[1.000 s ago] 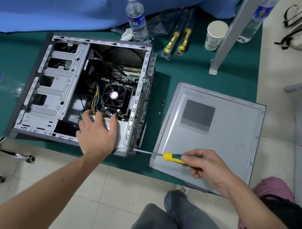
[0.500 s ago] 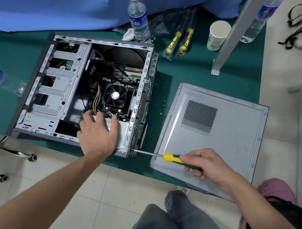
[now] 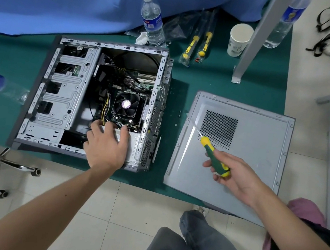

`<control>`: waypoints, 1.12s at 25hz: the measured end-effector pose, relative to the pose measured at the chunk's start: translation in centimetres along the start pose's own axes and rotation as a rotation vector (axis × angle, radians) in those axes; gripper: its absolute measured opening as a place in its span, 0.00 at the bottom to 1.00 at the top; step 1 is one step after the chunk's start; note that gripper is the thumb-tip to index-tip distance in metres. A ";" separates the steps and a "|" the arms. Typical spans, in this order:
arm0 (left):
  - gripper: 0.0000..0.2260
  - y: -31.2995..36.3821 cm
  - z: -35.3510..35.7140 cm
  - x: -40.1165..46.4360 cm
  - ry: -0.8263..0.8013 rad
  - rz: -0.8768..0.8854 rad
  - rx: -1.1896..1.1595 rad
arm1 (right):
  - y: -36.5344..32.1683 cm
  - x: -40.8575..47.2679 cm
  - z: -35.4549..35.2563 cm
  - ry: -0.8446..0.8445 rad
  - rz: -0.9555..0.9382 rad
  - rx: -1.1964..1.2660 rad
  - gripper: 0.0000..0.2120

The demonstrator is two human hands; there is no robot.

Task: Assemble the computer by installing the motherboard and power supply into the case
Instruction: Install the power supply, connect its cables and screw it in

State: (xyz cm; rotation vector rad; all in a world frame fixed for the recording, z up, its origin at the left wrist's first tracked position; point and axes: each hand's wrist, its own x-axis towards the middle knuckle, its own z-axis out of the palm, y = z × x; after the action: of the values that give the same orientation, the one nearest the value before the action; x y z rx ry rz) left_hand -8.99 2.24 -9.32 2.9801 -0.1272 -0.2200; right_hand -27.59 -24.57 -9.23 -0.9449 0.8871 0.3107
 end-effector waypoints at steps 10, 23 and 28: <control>0.18 -0.1 -2.2 3.5 -0.075 0.504 0.088 | -1.5 6.5 5.8 0.183 -0.228 -0.632 0.02; 0.16 -0.3 -0.6 4.2 -0.041 0.546 0.140 | -1.8 16.8 10.2 0.586 -0.098 -0.771 0.05; 0.16 -0.4 -0.5 4.0 -0.057 0.534 0.142 | -1.1 16.1 10.5 0.557 -0.143 -0.761 0.07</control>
State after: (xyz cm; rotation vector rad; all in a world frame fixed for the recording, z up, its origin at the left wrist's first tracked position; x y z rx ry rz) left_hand -4.91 2.36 -9.46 2.9375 -0.9612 -0.2342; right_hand -11.47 -18.92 -18.15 -1.8500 1.2273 0.2665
